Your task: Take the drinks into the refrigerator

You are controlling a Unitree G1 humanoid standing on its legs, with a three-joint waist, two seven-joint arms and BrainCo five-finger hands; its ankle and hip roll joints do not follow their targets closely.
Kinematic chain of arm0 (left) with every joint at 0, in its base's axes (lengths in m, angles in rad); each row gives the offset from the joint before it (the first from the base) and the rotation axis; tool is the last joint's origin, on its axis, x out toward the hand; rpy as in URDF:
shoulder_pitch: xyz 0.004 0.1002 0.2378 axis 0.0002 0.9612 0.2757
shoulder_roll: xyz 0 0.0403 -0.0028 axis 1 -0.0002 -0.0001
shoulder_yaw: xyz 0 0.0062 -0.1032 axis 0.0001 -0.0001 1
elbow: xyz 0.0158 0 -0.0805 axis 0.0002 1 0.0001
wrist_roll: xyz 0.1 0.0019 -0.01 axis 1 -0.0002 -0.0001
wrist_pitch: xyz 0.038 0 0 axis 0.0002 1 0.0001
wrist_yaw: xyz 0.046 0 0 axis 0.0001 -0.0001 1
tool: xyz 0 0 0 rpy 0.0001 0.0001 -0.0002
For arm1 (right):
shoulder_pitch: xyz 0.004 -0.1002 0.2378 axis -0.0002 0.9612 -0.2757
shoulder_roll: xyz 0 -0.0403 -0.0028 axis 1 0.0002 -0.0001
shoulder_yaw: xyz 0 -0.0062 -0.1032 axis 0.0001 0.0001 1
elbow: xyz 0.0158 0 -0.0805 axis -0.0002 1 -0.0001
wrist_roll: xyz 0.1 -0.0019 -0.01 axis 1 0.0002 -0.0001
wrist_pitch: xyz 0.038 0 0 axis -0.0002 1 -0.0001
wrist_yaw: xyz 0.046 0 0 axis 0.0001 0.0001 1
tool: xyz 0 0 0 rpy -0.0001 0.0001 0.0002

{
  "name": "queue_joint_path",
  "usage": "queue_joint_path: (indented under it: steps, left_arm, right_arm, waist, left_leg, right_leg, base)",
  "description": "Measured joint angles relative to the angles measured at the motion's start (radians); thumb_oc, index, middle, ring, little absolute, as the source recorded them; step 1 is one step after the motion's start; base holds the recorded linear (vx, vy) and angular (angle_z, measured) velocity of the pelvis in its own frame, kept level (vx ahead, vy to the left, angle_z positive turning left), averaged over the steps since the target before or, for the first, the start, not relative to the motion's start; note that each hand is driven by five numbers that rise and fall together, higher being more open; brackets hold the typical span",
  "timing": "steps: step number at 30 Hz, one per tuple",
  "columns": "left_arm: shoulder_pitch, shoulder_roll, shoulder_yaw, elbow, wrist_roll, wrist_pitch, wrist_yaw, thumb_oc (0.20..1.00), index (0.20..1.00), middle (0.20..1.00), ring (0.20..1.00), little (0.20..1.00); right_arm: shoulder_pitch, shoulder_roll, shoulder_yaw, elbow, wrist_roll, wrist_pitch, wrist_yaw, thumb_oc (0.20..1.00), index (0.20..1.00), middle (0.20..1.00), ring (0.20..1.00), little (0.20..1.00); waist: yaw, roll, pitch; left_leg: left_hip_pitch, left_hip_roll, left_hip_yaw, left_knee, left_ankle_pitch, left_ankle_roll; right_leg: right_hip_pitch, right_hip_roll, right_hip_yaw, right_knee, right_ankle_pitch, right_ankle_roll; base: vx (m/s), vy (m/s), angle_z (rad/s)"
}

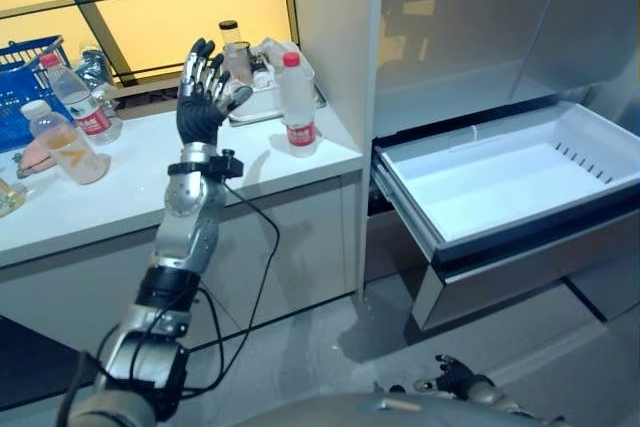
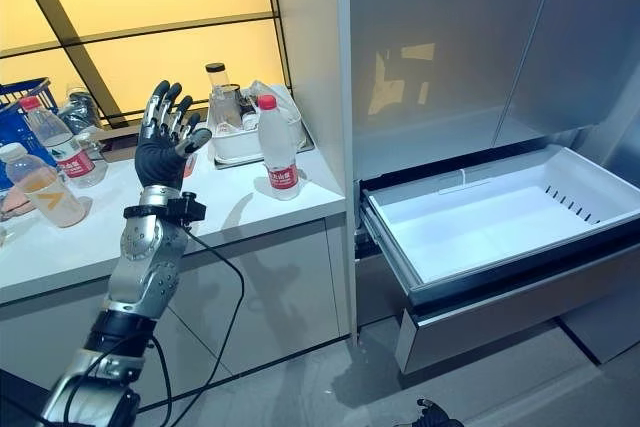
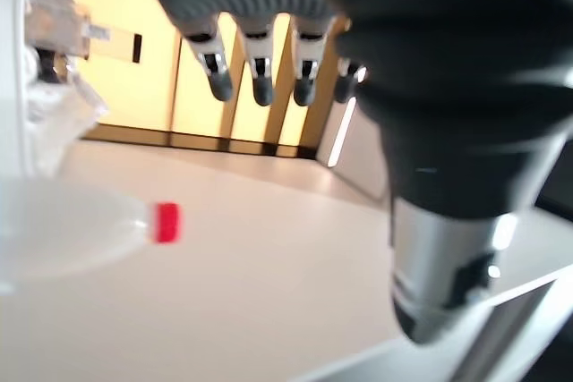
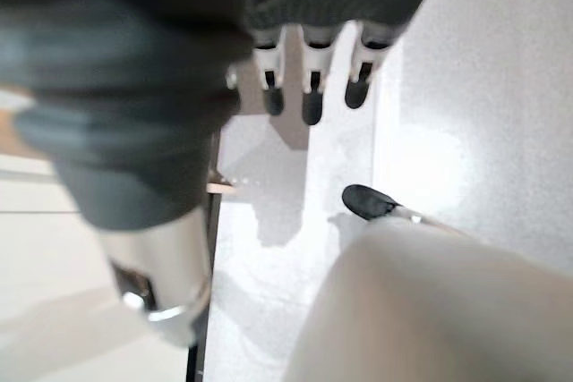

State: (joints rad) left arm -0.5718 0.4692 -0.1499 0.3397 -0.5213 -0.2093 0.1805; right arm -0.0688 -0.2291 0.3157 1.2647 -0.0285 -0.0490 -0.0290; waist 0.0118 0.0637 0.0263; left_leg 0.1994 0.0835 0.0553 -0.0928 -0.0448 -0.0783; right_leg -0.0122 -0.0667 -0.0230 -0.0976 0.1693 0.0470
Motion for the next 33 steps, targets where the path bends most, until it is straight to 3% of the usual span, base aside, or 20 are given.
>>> queue_joint_path:
  steps: [2, 7, 13, 20, 33]
  left_arm:
    - [-0.073, 0.014, -0.036, 0.145, 0.019, 0.034, 0.008, 1.0, 1.0, 1.0, 1.0, 1.0]
    - [-0.133, 0.012, -0.109, 0.26, 0.038, 0.065, 0.015, 1.0, 1.0, 1.0, 1.0, 1.0]
    - [-0.169, -0.008, -0.125, 0.442, 0.076, 0.098, 0.015, 1.0, 1.0, 1.0, 1.0, 1.0]
    - [-0.156, -0.041, -0.125, 0.498, 0.112, 0.108, 0.006, 1.0, 1.0, 1.0, 1.0, 1.0]
    - [-0.136, -0.105, -0.111, 0.492, 0.14, 0.108, 0.001, 1.0, 1.0, 1.0, 1.0, 1.0]
  right_arm:
    - [-0.005, -0.001, 0.002, 0.0, 0.0, 0.005, -0.002, 1.0, 1.0, 1.0, 1.0, 1.0]
    - [-0.004, 0.0, 0.014, 0.0, 0.001, 0.011, -0.003, 1.0, 1.0, 1.0, 1.0, 1.0]
    - [0.01, -0.008, 0.012, -0.001, 0.001, 0.013, -0.019, 1.0, 1.0, 1.0, 1.0, 1.0]
    - [0.014, -0.019, 0.009, -0.005, 0.005, 0.011, -0.035, 1.0, 1.0, 1.0, 1.0, 1.0]
    - [0.013, -0.019, 0.001, -0.034, 0.006, 0.005, -0.043, 1.0, 1.0, 1.0, 1.0, 1.0]
  waist:
    - [-0.012, 0.002, -0.001]
    - [-0.026, 0.004, -0.002]
    - [-0.053, 0.009, 0.002]
    - [-0.054, 0.016, 0.018]
    - [-0.056, 0.002, 0.051]
  left_leg:
    - [0.0, 0.0, 0.002, 0.0, 0.0, 0.0]
    - [0.001, 0.0, 0.022, 0.002, 0.0, 0.0]
    - [-0.002, 0.0, 0.029, 0.004, -0.003, -0.003]
    - [-0.002, -0.002, 0.054, 0.004, -0.007, -0.005]
    - [0.0, 0.0, 0.074, 0.005, -0.012, -0.007]
  right_leg:
    - [-0.001, 0.0, 0.002, 0.0, 0.0, 0.0]
    - [-0.008, 0.002, 0.013, 0.0, 0.0, 0.0]
    - [-0.019, 0.01, 0.021, 0.0, 0.001, 0.0]
    - [-0.029, 0.015, 0.043, 0.001, 0.003, 0.001]
    - [-0.044, 0.024, 0.061, 0.001, 0.007, 0.008]
  base:
    - [0.0, 0.0, 0.0]
    - [-0.01, 0.001, -0.09]
    - [0.0, 0.0, -0.06]
    - [-0.01, 0.001, -0.09]
    - [0.01, -0.001, -0.03]
